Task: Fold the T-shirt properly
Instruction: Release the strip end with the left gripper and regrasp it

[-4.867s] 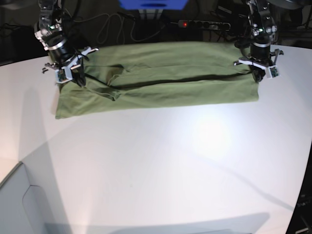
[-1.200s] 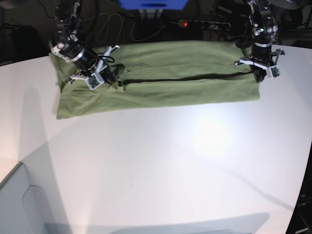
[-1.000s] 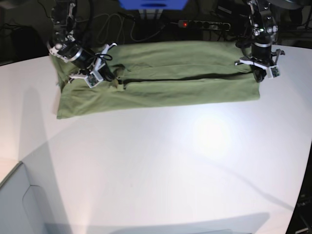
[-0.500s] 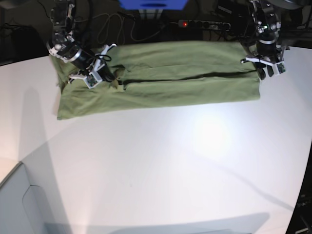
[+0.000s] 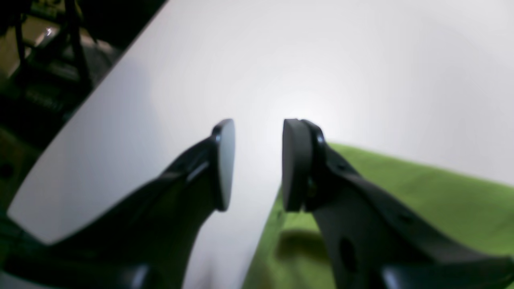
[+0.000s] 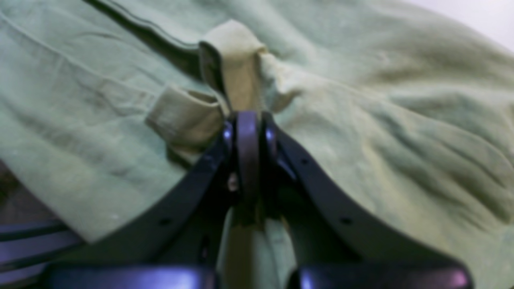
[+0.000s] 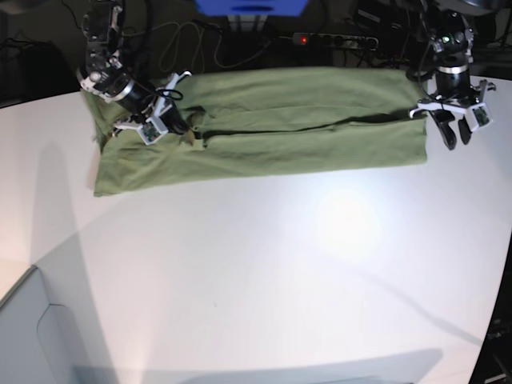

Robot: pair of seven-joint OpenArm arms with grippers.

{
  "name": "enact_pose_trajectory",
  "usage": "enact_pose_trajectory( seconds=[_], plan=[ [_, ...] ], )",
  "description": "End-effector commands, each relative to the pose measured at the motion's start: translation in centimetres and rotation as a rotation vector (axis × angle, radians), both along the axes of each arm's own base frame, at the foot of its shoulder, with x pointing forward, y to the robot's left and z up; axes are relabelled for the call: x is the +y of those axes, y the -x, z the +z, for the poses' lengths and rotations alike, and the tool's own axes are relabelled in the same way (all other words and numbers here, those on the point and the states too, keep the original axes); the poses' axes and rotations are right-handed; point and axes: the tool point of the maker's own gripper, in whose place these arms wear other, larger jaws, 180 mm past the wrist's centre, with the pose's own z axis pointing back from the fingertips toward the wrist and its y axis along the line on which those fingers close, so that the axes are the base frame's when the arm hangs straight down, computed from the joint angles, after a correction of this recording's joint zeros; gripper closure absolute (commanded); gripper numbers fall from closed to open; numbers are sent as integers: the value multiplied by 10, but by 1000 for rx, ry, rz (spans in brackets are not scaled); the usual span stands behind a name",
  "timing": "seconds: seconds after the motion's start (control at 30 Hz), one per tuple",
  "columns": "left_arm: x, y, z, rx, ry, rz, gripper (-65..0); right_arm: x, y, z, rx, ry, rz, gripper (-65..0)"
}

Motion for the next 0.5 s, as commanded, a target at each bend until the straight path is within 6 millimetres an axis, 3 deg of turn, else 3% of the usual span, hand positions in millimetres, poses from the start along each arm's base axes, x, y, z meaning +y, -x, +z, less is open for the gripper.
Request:
enact_pose_trajectory(
  seconds=[0.0,0.2,0.27,0.47],
  plan=[
    [-1,-3,13,-42,-17,-8,-194,-1,6,-3,18,23,26,-1],
    [-16,-13,7,-50,12,-36,-194,-1,5,-3,17,26,27,-1],
    [-23,-13,-3,-24,35,-51,-195,-1,5,-3,17,26,29,-1],
    [-28,-19,-16,40,85,-52,-295,-1,5,-3,18,27,29,-1]
  ],
)
